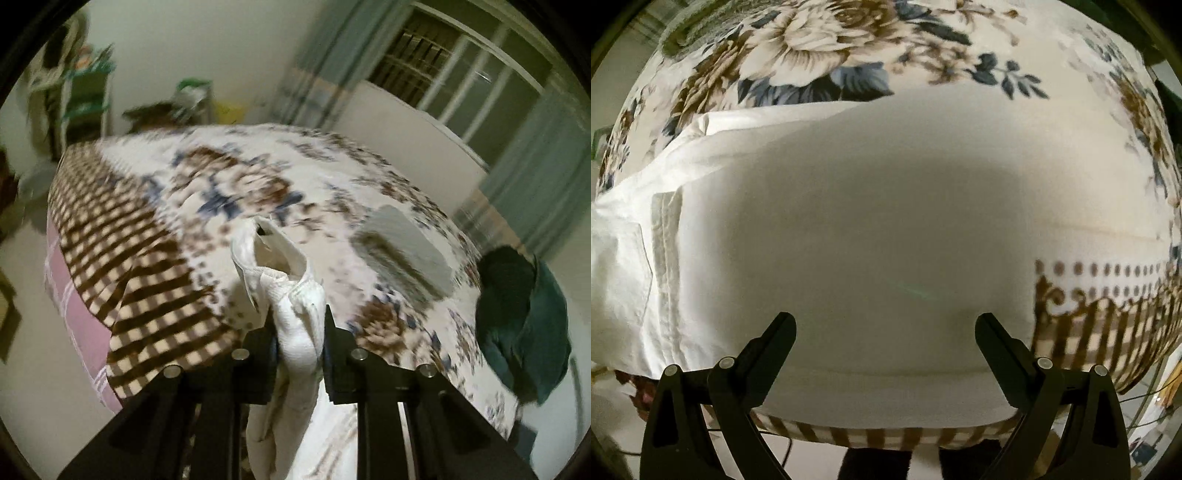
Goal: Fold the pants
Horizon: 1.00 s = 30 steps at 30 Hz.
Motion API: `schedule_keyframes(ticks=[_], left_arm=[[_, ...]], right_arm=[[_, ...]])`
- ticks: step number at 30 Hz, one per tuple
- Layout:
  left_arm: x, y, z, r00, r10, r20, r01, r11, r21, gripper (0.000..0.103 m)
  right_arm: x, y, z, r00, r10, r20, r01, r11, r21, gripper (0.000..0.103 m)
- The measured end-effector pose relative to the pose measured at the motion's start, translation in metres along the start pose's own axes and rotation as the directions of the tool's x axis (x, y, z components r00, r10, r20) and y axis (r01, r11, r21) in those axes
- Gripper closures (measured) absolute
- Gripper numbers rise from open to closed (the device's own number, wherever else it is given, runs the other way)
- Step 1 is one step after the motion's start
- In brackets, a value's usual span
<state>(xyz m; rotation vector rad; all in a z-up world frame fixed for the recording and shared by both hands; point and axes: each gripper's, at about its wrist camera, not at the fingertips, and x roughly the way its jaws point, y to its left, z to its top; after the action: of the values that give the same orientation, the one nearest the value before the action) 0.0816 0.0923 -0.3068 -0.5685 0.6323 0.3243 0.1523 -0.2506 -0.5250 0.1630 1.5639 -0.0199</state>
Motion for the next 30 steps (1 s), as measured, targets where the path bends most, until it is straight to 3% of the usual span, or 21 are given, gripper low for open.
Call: schedule_keyframes(ticks=[7, 11, 16, 20, 24, 27, 30], left_arm=[[-0.035, -0.084, -0.031, 0.998, -0.053, -0.021, 0.056, 0.989, 0.139, 0.087], [-0.045, -0.133, -0.060, 0.993, -0.103, -0.065, 0.114, 0.969, 0.217, 0.087], [-0.048, -0.198, -0.114, 0.975, -0.154, -0.161, 0.200, 0.926, 0.320, 0.087], [-0.034, -0.241, -0.174, 0.949, -0.161, -0.269, 0.261, 0.880, 0.396, 0.087], [-0.010, -0.272, -0.249, 0.909, -0.121, -0.399, 0.314, 0.828, 0.465, 0.087], [0.007, -0.289, -0.299, 0.882, -0.060, -0.467, 0.327, 0.791, 0.516, 0.087], [0.022, -0.293, -0.327, 0.869, 0.021, -0.494, 0.293, 0.783, 0.549, 0.086]], right_arm=[[-0.035, -0.036, -0.012, 0.998, 0.039, 0.044, -0.039, 0.999, -0.005, 0.003], [-0.055, -0.084, -0.017, 0.995, 0.074, 0.065, -0.075, 0.997, 0.025, 0.003], [-0.073, -0.160, -0.023, 0.992, 0.080, 0.095, -0.089, 0.992, 0.093, 0.003], [-0.075, -0.224, -0.025, 0.993, 0.055, 0.103, -0.071, 0.984, 0.162, 0.003], [-0.071, -0.290, -0.032, 0.996, 0.017, 0.090, -0.039, 0.969, 0.244, 0.003], [-0.065, -0.333, -0.043, 0.997, 0.006, 0.072, -0.027, 0.953, 0.301, 0.003], [-0.059, -0.368, -0.056, 0.999, 0.006, 0.051, -0.023, 0.941, 0.336, 0.003]])
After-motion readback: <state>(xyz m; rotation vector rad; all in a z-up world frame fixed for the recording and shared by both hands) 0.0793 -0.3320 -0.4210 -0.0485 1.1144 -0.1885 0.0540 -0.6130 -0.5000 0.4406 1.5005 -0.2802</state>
